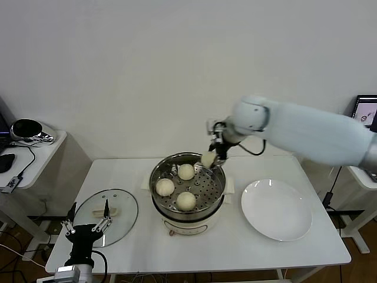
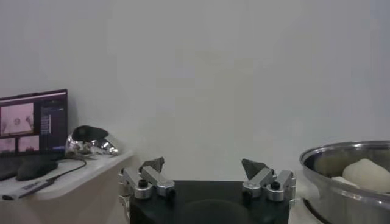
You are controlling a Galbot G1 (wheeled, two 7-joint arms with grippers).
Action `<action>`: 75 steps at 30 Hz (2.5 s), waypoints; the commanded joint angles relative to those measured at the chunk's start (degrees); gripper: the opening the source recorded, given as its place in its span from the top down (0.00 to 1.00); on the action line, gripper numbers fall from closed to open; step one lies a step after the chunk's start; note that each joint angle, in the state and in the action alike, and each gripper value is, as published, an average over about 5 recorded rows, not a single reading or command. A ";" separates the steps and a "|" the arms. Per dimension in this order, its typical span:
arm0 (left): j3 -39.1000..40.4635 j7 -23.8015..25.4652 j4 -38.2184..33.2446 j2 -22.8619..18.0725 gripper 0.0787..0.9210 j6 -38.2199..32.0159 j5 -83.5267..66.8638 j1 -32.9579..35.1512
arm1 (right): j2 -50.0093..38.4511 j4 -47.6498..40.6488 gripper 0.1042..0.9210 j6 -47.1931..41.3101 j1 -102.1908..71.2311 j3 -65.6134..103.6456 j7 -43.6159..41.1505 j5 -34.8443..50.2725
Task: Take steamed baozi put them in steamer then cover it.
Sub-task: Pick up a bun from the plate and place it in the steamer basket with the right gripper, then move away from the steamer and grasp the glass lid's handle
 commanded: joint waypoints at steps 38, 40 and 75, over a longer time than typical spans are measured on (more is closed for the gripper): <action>-0.47 0.16 2.11 0.95 0.12 -0.04 -2.56 -1.08 | -14.38 12.04 0.12 7.78 -12.38 15.27 17.68 -0.88; -0.47 0.17 2.43 1.06 0.12 -0.06 -2.63 -1.16 | -19.02 15.48 0.12 11.02 -18.69 20.61 26.06 1.27; -7.20 0.46 30.24 14.07 0.12 -7.84 72.28 -3.86 | 19.64 27.05 0.12 45.62 -127.26 131.49 40.93 -16.84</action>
